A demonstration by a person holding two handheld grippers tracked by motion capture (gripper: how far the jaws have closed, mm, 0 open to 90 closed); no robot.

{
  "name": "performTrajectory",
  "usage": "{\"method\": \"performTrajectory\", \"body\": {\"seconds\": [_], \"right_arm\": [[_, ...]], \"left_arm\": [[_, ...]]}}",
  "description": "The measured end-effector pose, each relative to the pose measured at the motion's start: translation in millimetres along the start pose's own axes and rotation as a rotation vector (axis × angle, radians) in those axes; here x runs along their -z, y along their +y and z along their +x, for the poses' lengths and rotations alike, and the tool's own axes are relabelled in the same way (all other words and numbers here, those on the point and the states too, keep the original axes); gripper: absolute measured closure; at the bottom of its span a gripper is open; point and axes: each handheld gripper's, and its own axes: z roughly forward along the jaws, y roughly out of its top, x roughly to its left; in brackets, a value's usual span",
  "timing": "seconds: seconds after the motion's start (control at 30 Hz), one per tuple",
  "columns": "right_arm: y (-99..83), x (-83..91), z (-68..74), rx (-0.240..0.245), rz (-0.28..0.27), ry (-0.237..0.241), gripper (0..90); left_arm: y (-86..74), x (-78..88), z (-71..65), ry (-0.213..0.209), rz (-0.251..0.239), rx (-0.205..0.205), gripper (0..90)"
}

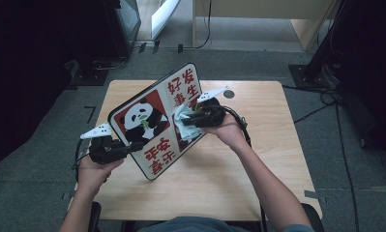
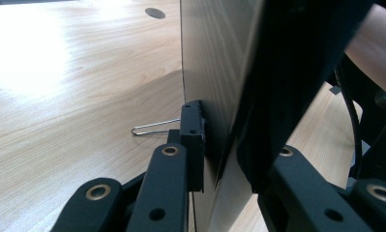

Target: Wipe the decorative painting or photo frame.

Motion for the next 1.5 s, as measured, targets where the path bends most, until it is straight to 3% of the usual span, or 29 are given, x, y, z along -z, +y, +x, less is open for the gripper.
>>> {"method": "performTrajectory", "body": {"seconds": [0.43,0.53,0.93,1.5], "right_arm": [[-28.8,-10.2,-5.5,-0.017,-0.002,0.006,78.2],[-34.0,-12.3,-6.6,-0.027,0.025,0.001,78.0],[-55.1,-21.0,-11.8,-0.044,0.043,0.002,78.0],[-84.3,-33.7,-17.5,-0.039,0.062,0.007,77.9]], "left_arm": [[0.0,0.0,0.0,0.0,0.0,0.0,78.5],[0.0,0.0,-0.1,-0.002,0.0,0.0,78.4],[-0.1,0.1,0.2,-0.004,0.001,-0.001,78.3],[-0.2,0.0,-0.1,-0.007,0.001,0.0,78.0]]}}
